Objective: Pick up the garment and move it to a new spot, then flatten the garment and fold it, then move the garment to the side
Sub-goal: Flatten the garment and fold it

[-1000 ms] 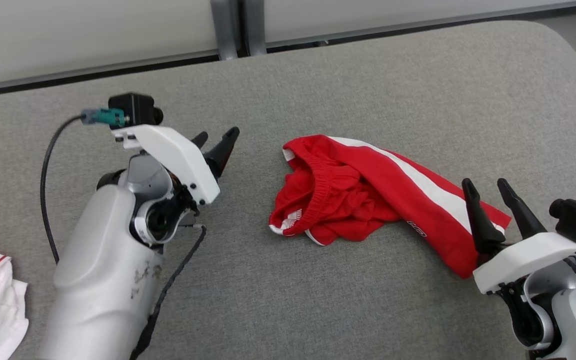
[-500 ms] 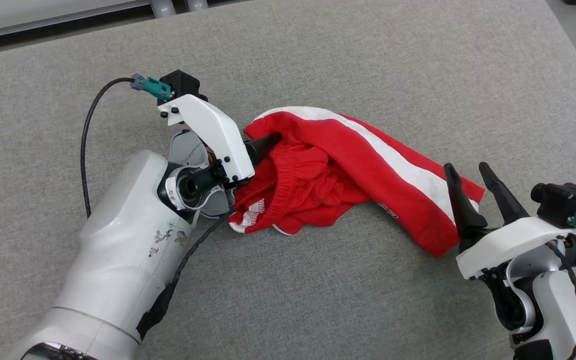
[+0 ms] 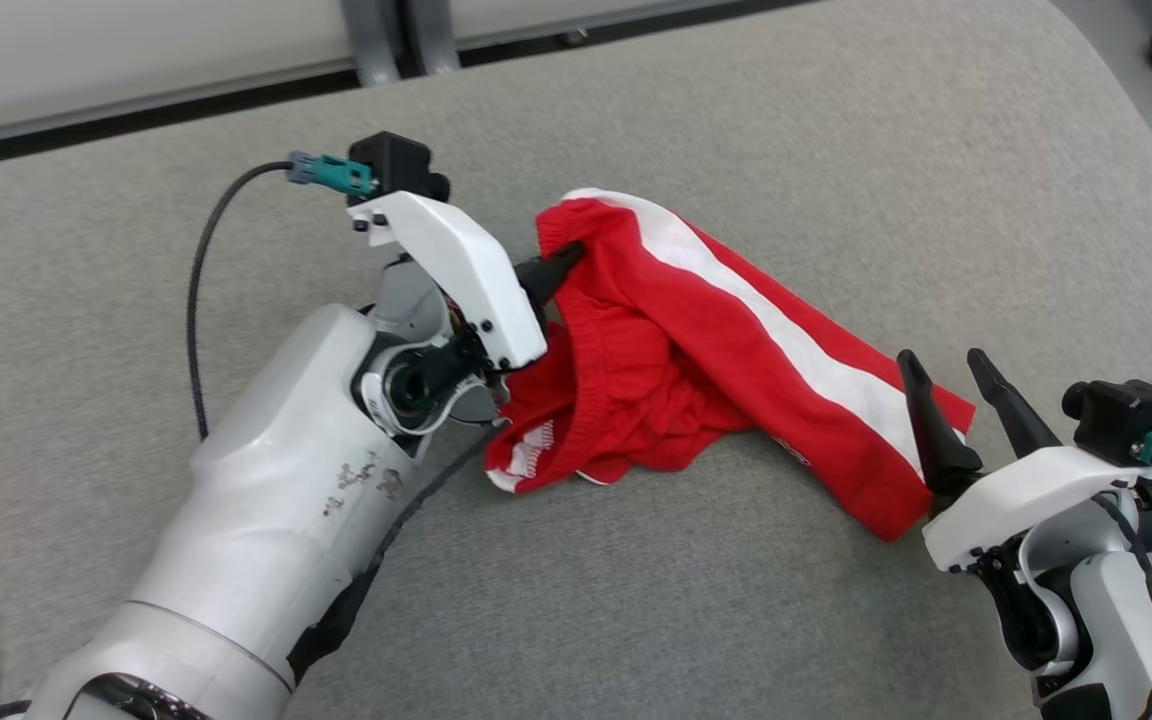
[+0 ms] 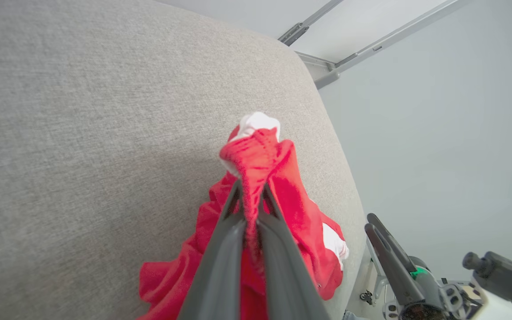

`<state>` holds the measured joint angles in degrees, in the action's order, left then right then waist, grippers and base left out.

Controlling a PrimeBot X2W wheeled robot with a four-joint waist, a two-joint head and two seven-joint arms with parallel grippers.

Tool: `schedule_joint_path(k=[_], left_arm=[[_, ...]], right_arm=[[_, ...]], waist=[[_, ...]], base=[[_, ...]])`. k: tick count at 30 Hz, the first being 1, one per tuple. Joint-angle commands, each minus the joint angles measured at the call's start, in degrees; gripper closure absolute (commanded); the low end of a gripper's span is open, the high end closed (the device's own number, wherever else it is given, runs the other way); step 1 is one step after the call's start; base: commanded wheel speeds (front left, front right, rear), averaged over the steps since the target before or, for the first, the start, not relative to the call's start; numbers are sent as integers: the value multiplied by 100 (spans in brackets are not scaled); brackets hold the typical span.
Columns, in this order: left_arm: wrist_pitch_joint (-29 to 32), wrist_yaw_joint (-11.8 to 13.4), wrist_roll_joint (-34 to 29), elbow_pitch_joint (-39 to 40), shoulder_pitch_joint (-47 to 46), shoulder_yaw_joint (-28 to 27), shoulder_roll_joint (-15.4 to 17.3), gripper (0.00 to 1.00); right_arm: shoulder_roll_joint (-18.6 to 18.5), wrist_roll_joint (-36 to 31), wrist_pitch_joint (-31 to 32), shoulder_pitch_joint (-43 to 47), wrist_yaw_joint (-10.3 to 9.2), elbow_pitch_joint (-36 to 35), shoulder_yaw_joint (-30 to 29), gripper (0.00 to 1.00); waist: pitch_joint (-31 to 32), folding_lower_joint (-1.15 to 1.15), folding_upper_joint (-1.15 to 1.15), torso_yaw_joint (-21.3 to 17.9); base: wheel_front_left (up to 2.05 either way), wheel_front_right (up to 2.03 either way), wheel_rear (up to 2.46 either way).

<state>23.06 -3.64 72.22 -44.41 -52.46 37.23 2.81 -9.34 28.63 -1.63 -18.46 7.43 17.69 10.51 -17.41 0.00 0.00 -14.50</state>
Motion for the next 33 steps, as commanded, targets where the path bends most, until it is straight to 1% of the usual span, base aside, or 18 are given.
schedule_joint_path(k=[1,5,7,10,13,15,16,18,20,23,25,27,30,31,32,33], left_arm=[[-55,-62,11,49,-45,99,18,100],[-237,-200,-73,295,40,484,18,100],[-347,-252,-225,459,108,638,33,100],[-413,-302,-406,896,390,876,201,100],[-358,-336,-430,1523,795,1034,497,100],[-356,-320,-533,2011,1091,1141,783,100],[-347,-286,-603,2574,1492,1260,1093,100],[-327,-206,-655,3161,1892,1360,1430,100],[-286,-71,-740,3696,2249,1473,1760,100],[-302,98,-1010,4228,2696,1690,2206,100],[-362,81,-1111,4475,2942,1814,2386,100],[-453,168,-1331,4532,3091,1893,2605,100],[-583,163,-1320,4557,3320,1941,2608,100],[-640,192,-1339,4513,3389,1945,2631,81],[-702,226,-1369,4453,3443,1941,2664,13],[-745,246,-1373,4392,3511,1952,2677,0]], right_arm=[[-67,-25,23,12,11,18,-1,0],[-132,-34,103,139,11,46,-19,0],[-156,-32,143,203,11,49,-35,0],[-159,-32,201,311,11,62,-35,0],[-148,-9,211,434,11,89,-3,0],[-130,5,206,504,11,101,-2,0],[-110,-10,200,569,11,129,4,0],[-81,1,202,634,11,146,7,0],[-85,4,209,675,11,152,-1,0],[-93,-7,226,720,11,162,-7,0],[-106,-13,244,726,11,156,-4,0],[-123,-21,261,738,11,154,11,0],[-131,-28,284,739,11,153,19,0],[-134,-24,293,740,11,154,25,0],[-140,-21,298,743,11,157,32,0],[-139,-18,311,748,11,161,42,0]], waist=[[247,0,0,239],[539,0,0,587],[683,0,0,757],[918,0,0,999],[1154,0,0,1208],[1280,0,0,1320],[1387,0,0,1411],[1446,0,0,1499],[1471,0,0,1583],[1480,0,0,1685],[1481,0,0,1738],[1486,0,0,1770],[1495,0,0,1791],[1502,0,0,1796],[1509,0,0,1800],[1523,0,0,1799]], base=[[0,0,0],[0,0,0],[0,0,0],[0,0,0],[0,0,0],[0,0,0],[0,0,0],[0,0,0],[0,0,0],[0,0,0],[0,0,0],[0,0,0],[0,0,0],[0,0,0],[0,0,0],[0,0,0]])
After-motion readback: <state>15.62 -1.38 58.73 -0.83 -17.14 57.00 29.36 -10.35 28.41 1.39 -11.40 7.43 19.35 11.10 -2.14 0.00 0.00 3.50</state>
